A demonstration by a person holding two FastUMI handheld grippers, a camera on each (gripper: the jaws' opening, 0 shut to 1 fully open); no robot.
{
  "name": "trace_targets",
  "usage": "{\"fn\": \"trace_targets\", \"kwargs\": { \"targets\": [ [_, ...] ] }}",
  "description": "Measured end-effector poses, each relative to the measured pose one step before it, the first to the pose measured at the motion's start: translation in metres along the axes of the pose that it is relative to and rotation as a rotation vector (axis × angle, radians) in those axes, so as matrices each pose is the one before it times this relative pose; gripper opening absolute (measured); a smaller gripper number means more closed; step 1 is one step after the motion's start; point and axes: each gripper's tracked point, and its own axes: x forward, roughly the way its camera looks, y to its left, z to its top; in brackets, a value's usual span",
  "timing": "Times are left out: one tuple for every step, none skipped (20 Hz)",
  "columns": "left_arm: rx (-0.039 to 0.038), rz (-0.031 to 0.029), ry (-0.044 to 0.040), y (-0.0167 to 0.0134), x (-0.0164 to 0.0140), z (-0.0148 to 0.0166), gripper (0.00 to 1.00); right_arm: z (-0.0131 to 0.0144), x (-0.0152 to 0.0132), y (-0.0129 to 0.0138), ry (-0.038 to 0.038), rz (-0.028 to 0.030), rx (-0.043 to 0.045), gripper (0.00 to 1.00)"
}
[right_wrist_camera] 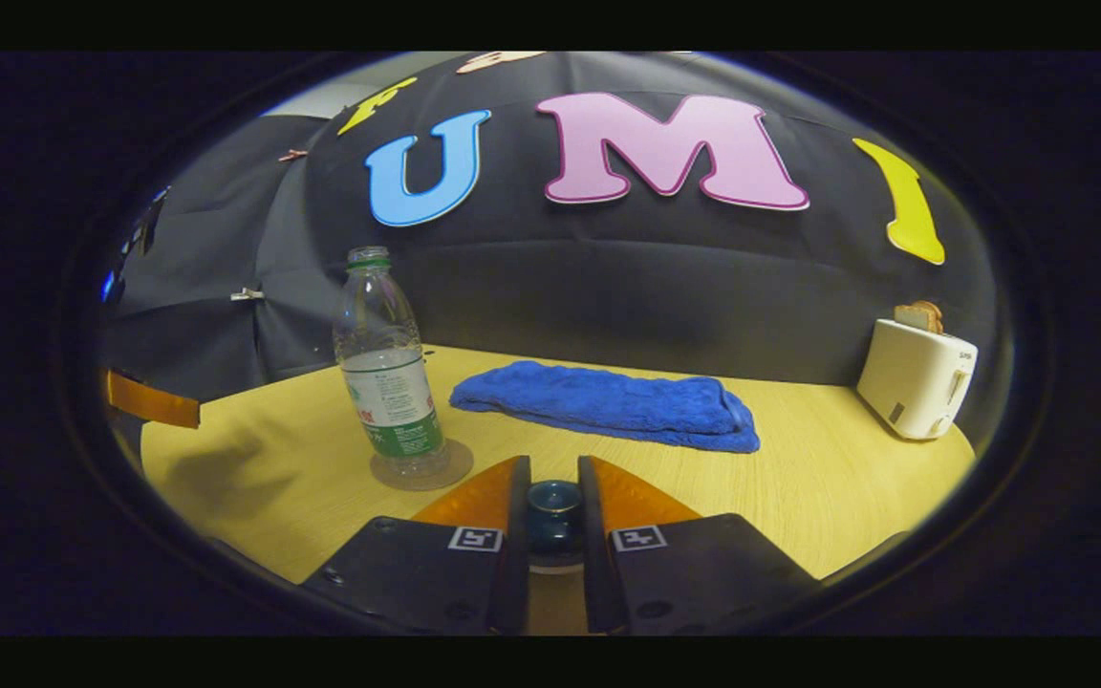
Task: Open the teacup lid with one hand, grasp the water bottle and pour water into the teacup with the other hand; after pouring, place the water bottle on the coaster and then close the teacup lid.
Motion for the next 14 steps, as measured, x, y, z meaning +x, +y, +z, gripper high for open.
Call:
{"fn": "trace_targets", "kwargs": {
  "targets": [
    [0.00031, -0.00022, -0.00213, -0.00147, -0.00055, 0.00015, 0.96, -0.00089, 0.00004, 0.00058, -0.00111, 0.00259, -0.00171, 0.22],
    [0.00414, -0.00376, -0.00316, -0.00183, 0.00066, 0.00112, 0.96, 0.00067, -0.00021, 0.00068, 0.00085, 0.00201, -0.00156, 0.22],
    [0.00673, -0.00118, -0.00244, -0.00194, -0.00068, 0.00157, 0.96, -0.00063, -0.00093, -0.00042, -0.00243, 0.00004, -0.00045, 0.23],
    [0.00598, -0.00243, -0.00224, -0.00239, 0.00040, 0.00075, 0.96, 0.00025, -0.00114, -0.00007, 0.00169, -0.00059, 0.00156, 0.29],
    [0.00347, -0.00493, -0.00215, -0.00256, -0.00113, 0.00186, 0.96, -0.00122, -0.00106, -0.00036, -0.00077, 0.00096, 0.00350, 0.29],
    [0.00208, -0.00477, -0.00378, -0.00207, 0.00107, 0.00086, 0.96, -0.00078, -0.00057, -0.00040, 0.00339, -0.00020, 0.00301, 0.29],
    [-0.00019, -0.00250, -0.00223, -0.00204, -0.00071, 0.00138, 0.96, -0.00159, -0.00117, -0.00076, 0.00450, -0.00070, 0.00174, 0.34],
    [-0.00374, -0.00121, -0.00161, -0.00144, 0.00031, -0.00001, 0.96, -0.00162, -0.00143, -0.00004, 0.00239, 0.00329, 0.00051, 0.29],
    [-0.00444, -0.00344, -0.00285, -0.00176, -0.00104, 0.00059, 0.96, 0.00117, -0.00128, 0.00008, -0.00383, -0.00075, -0.00221, 0.36],
    [-0.00243, 0.00063, -0.00405, -0.00029, -0.00013, 0.00060, 0.96, -0.00050, -0.00022, 0.00005, 0.00262, 0.00232, -0.00745, 0.33],
    [-0.00231, 0.00031, -0.00463, -0.00003, -0.00107, 0.00105, 0.96, -0.00192, -0.00019, 0.00028, 0.00041, 0.00063, -0.00571, 0.33],
    [-0.00180, 0.00012, -0.00325, -0.00062, 0.00022, 0.00056, 0.95, -0.00058, 0.00038, -0.00117, 0.00153, -0.00246, -0.00457, 0.37],
    [-0.00059, 0.00031, -0.00357, -0.00075, -0.00227, 0.00161, 0.96, 0.00120, -0.00175, -0.00079, -0.00082, -0.00151, 0.00110, 0.44],
    [0.00182, 0.00008, -0.00473, -0.00146, -0.00114, 0.00202, 0.96, 0.00538, -0.00162, 0.00013, -0.00759, 0.00226, 0.00756, 0.57]
  ]
}}
